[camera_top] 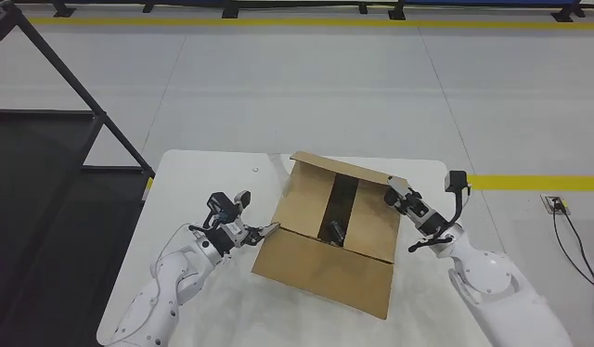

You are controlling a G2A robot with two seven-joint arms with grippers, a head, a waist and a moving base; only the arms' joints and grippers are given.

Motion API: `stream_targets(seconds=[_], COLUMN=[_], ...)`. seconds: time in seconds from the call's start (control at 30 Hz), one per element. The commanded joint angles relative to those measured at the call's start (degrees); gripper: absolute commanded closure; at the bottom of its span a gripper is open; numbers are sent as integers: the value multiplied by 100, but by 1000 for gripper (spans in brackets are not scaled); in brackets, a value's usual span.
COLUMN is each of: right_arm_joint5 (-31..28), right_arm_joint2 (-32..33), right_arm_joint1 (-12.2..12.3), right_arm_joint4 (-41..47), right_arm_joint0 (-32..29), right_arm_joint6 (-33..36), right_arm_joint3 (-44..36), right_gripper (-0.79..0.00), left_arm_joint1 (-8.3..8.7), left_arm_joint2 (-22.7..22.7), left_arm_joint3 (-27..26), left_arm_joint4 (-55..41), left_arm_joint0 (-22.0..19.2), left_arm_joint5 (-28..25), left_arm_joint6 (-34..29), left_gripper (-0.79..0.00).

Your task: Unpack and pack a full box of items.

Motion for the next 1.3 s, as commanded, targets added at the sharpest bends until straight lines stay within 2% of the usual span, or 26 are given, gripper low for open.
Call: stream_targets(seconds=[0.0, 0.3, 0.53, 0.63, 0.93, 1.27], right_arm_joint5=[67, 357, 425, 503, 644, 685], right_arm_joint2=[-6, -421, -748, -850, -1056, -1244], right_arm_joint1=[-9, -276, -561, -679, -998, -1294], right_arm_joint4=[-29, -110, -253, -186, 245, 378], right_arm_joint0=[-35, 326, 911, 1206, 2072, 2706], right_arm_joint6=[-26, -878, -1822, -1942, -1561, -1024], right_arm_joint3=[-50, -15, 587, 976, 2331, 3458], right_gripper=[-785, -785, -785, -785, -785, -785], left_arm_joint1=[-10, -29, -7, 3, 20, 33], left_arm_joint2=[31, 133, 130, 130, 131, 117], left_arm_joint3=[18, 60, 53, 26, -15, -51], left_arm_joint4=[-3, 59, 146, 175, 199, 169], left_arm_joint0=[-40, -105, -44, -10, 50, 86], left_arm_joint5=[18, -21, -132, -172, -229, -254], left_arm_joint6=[12, 83, 78, 62, 28, 19], left_gripper=[-785, -785, -785, -785, -785, -785])
